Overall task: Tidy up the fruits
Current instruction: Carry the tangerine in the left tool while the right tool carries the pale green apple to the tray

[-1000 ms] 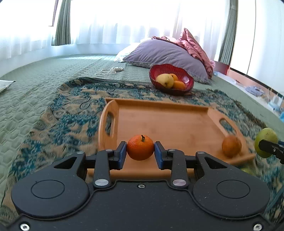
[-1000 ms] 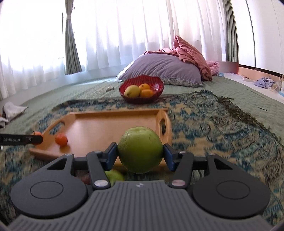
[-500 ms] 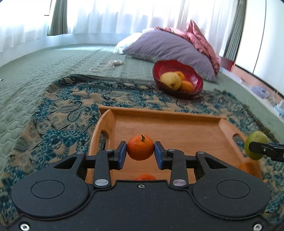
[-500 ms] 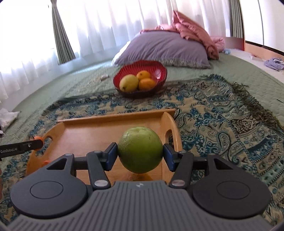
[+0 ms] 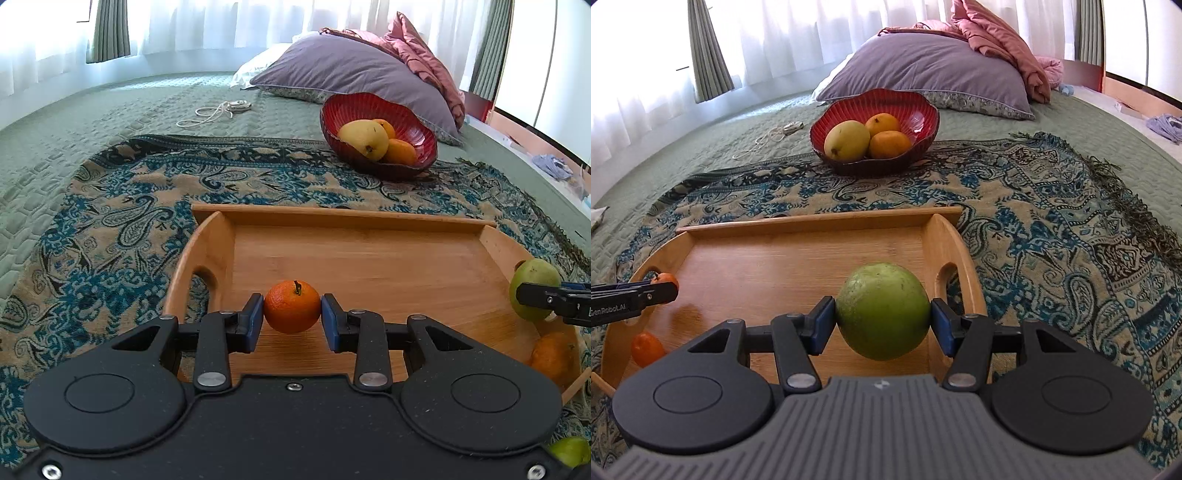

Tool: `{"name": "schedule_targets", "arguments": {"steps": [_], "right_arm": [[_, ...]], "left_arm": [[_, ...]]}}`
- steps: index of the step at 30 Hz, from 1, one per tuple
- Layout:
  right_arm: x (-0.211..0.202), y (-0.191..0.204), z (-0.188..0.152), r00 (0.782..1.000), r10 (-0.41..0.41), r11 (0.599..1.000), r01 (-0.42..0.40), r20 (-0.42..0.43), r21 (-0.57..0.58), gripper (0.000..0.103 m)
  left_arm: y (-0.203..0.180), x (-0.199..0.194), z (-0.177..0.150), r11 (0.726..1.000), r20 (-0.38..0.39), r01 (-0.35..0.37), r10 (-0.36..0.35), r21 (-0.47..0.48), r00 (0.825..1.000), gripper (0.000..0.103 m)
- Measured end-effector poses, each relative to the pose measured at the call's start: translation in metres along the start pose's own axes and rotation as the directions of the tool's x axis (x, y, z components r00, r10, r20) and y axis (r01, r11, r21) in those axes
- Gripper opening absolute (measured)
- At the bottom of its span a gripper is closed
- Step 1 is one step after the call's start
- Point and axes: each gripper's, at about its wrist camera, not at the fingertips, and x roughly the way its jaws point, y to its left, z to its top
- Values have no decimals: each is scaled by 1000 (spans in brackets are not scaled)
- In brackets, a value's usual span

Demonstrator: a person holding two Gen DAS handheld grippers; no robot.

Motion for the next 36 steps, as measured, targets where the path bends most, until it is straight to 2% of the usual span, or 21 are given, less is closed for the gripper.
{"name": "schedule_targets", "arguments": {"steps": [25,36], "right_arm": [[10,9,-4,1000,-10,1000,9,-18,-17,59],[8,11,-7,1000,-17,999,17,-15,-35,60]], "left_arm": [[-3,7,-4,1000,-8,-11,11,15,1000,33],[-5,-4,-5,999,7,-15,14,37,1000,34]]}}
